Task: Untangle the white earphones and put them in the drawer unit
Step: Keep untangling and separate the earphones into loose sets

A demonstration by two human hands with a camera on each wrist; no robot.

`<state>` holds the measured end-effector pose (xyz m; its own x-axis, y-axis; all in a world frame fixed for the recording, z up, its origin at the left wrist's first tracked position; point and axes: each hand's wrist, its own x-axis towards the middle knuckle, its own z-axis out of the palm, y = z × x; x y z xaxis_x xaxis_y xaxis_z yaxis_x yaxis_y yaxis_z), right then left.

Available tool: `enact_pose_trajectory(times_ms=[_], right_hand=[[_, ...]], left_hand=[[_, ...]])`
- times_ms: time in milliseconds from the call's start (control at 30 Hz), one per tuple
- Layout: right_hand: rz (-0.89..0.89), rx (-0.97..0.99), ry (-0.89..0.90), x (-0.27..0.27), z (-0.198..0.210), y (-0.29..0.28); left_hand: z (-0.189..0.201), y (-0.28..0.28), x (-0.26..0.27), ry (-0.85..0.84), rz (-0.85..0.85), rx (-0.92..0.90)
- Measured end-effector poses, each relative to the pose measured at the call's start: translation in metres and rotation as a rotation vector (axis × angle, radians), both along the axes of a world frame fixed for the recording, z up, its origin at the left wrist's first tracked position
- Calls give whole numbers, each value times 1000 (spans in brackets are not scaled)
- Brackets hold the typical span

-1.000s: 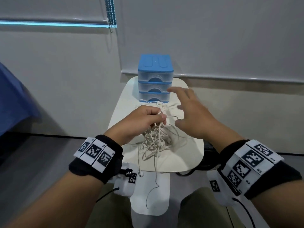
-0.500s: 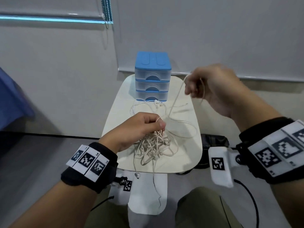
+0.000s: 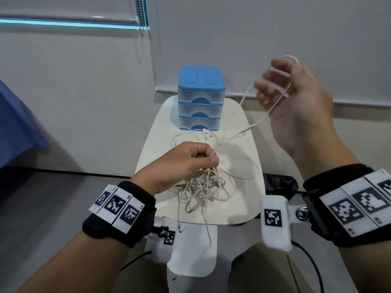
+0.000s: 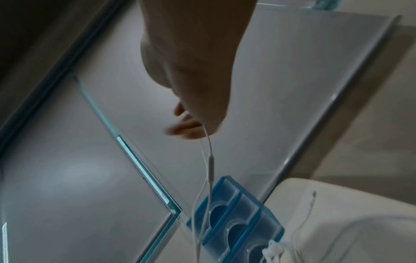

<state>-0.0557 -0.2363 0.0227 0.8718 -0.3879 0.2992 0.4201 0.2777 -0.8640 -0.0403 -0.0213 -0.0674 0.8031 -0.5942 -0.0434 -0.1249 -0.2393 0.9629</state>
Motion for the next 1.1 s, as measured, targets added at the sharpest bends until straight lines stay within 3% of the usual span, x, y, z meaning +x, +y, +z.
enact_pose_trajectory(times_ms=[33, 67, 167, 233, 333, 500, 600, 700, 767, 867, 933, 1000, 1033, 1100], right_hand=[[120, 4, 14, -4, 1, 1], [196, -110, 49, -8, 0, 1], [415, -739, 230, -17, -10, 1], [543, -1022, 427, -22, -21, 4], [426, -1104, 546, -20, -41, 11], [289, -1124, 445, -13, -53, 20], [325, -1203, 436, -11, -37, 16], [343, -1092, 382, -13, -13, 8], [181, -933, 295, -10, 3, 4], [-111, -515, 149, 0, 26, -4], [-159, -152, 87, 1, 42, -10], [-107, 56, 80, -3, 51, -13], [-72, 35, 90, -6, 51, -13], [-8, -276, 116, -14, 36, -9]], left_hand=[[0, 0, 1, -5, 17, -3], [1, 0, 2, -9, 30, -12], [3, -1, 4, -25, 39, -23], [3, -2, 3, -28, 40, -31], [2, -6, 0, -33, 27, -53], [2, -7, -2, -49, 61, -41], [6, -3, -2, -62, 64, -17], [9, -3, -4, -76, 42, -13], [10, -4, -5, -86, 33, 1], [9, -5, -6, -102, 25, 54], [7, -5, -7, -109, 11, 87], [6, -4, -7, -124, 12, 106], [6, -3, -6, -130, 21, 105], [7, -4, -4, -123, 44, 68]])
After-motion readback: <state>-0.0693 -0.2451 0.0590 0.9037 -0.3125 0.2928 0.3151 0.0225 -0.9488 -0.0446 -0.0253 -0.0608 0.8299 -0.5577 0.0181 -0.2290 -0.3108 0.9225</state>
